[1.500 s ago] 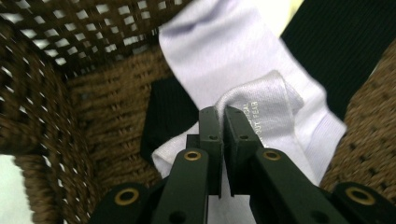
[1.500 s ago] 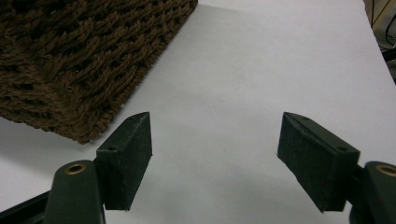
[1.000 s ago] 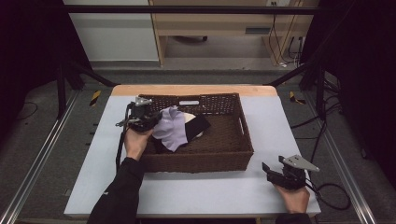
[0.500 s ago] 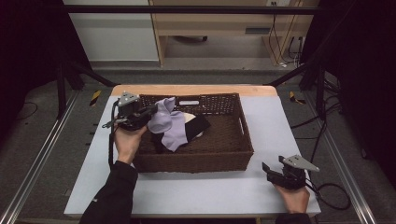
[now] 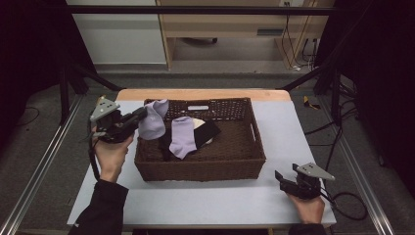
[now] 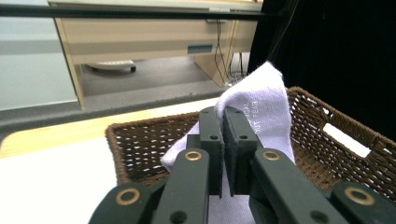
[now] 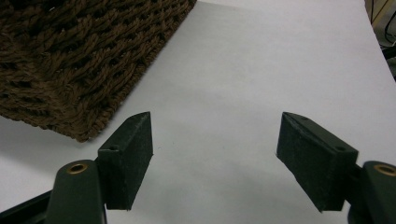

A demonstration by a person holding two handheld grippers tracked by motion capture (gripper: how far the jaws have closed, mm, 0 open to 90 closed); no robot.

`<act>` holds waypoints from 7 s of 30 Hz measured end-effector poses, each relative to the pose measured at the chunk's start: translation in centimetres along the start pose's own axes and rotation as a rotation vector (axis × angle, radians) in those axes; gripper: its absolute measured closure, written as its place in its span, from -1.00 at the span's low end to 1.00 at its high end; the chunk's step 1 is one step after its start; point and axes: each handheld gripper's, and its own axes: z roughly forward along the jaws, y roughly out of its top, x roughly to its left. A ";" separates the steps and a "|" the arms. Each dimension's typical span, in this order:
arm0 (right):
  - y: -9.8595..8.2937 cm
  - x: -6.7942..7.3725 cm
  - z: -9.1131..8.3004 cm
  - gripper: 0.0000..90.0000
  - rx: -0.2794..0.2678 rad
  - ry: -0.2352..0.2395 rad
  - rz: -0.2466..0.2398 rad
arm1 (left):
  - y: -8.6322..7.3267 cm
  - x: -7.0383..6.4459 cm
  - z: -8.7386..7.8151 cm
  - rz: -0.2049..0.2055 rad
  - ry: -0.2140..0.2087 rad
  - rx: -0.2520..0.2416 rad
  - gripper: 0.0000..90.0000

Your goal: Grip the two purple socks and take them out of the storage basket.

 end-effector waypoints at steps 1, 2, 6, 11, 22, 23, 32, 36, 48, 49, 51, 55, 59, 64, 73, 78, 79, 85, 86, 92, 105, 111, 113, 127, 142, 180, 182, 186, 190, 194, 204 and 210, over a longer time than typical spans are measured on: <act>0.0 0.0 0.0 -0.40 0.000 0.000 0.000 | 0.0 0.0 0.0 0.000 0.000 0.000 0.91; 0.0 0.0 0.0 -0.40 0.001 0.000 0.000 | 0.0 0.5 -0.7 0.006 0.019 -0.007 0.91; 0.0 0.0 0.0 -0.40 -0.002 -0.003 -0.002 | -0.4 1.9 -2.2 -0.003 0.055 -0.021 0.91; -0.1 0.0 0.0 -0.40 0.001 -0.002 0.002 | -1.6 3.5 -3.8 -0.019 0.103 -0.025 0.91; -0.1 0.0 -0.1 -0.39 0.004 -0.001 0.002 | -5.6 6.3 -5.0 -0.081 0.170 0.004 0.91; -0.1 0.0 -0.1 -0.39 0.003 -0.002 0.002 | -6.0 6.5 -4.9 -0.083 0.173 0.010 0.91; -0.1 0.0 -0.1 -0.39 0.000 -0.001 -0.003 | -8.9 7.8 -4.3 -0.096 0.230 0.109 0.91; -0.1 0.0 -0.1 -0.39 0.000 0.001 -0.005 | -10.6 8.1 -3.6 -0.097 0.243 0.177 0.91; -0.2 0.0 -0.1 -0.39 0.004 0.002 -0.005 | -13.7 8.2 -1.0 -0.077 0.263 0.352 0.88; -0.2 0.0 -0.1 -0.39 0.006 0.004 -0.003 | -13.8 8.2 -0.9 -0.079 0.261 0.362 0.85; -0.2 0.1 -0.1 -0.39 0.007 0.004 -0.002 | -13.9 8.3 -0.8 -0.080 0.262 0.367 0.71; -0.2 0.1 -0.1 -0.39 0.008 0.004 0.000 | -13.8 8.2 -0.8 -0.069 0.278 0.346 0.41; -0.2 0.1 -0.1 -0.39 0.007 0.004 -0.002 | -13.1 8.1 -1.4 -0.075 0.290 0.306 0.22; -0.2 0.0 -0.1 -0.39 0.004 0.002 -0.006 | -11.8 7.8 -2.6 -0.094 0.302 0.234 0.06; -0.2 0.0 -0.1 -0.39 0.002 0.002 0.001 | -8.9 5.6 -4.0 -0.062 0.275 0.135 -0.05; -0.2 0.0 0.0 -0.39 0.004 0.001 0.007 | -7.4 4.2 -4.0 -0.033 0.239 0.101 -0.11; -0.2 0.0 0.0 -0.39 0.005 0.000 0.007 | -7.1 3.9 -3.9 -0.029 0.232 0.092 -0.12; -0.1 -0.1 0.0 -0.35 0.003 0.000 0.004 | -5.6 2.1 -2.3 -0.026 0.190 0.061 -0.15; -0.1 -0.1 0.0 -0.35 0.003 0.000 0.004 | -5.6 2.1 -2.3 -0.026 0.190 0.061 -0.16; -0.1 -0.1 0.0 -0.34 -0.001 0.001 0.002 | -3.7 -0.1 0.0 0.006 0.156 0.052 -0.17; -0.1 -0.1 0.1 -0.33 -0.003 0.007 0.003 | -1.4 -3.1 3.9 0.057 0.120 0.059 -0.15; -0.1 -0.1 0.1 -0.33 -0.004 0.010 0.005 | -1.1 -4.1 6.7 0.078 0.120 0.089 -0.15; -0.1 -0.1 0.1 -0.33 -0.004 0.009 0.002 | -1.2 -4.2 7.5 0.080 0.109 0.101 -0.14; -0.1 -0.2 0.1 -0.30 -0.005 0.019 0.003 | -4.1 -4.4 12.6 0.073 0.092 0.245 -0.14; -0.2 -0.1 0.2 -0.29 -0.001 0.017 -0.003 | -6.0 -4.1 14.6 0.115 0.124 0.418 -0.20; -0.1 0.0 0.1 -0.27 -0.006 0.027 0.004 | -8.9 -3.7 17.6 0.096 0.131 0.825 0.24; -0.1 -0.1 0.1 -0.27 -0.008 0.025 0.000 | -8.8 -3.6 17.6 0.077 0.122 0.842 0.45; -0.1 -0.1 0.1 -0.27 -0.008 0.025 0.002 | -8.4 -3.4 17.3 0.045 0.122 0.818 0.74; -0.1 -0.1 0.1 -0.27 -0.007 0.025 0.001 | -8.1 -3.5 17.0 0.038 0.108 0.777 0.87; -0.1 -0.1 0.0 -0.27 -0.008 0.025 0.001 | -7.6 -3.7 16.4 0.046 0.103 0.698 0.89; -0.1 0.0 0.0 -0.27 -0.005 0.024 0.003 | -6.7 -3.7 14.7 0.047 0.104 0.489 0.89; -0.1 0.0 0.0 -0.27 -0.004 0.026 0.005 | -6.3 -3.5 14.0 0.027 0.106 0.402 0.90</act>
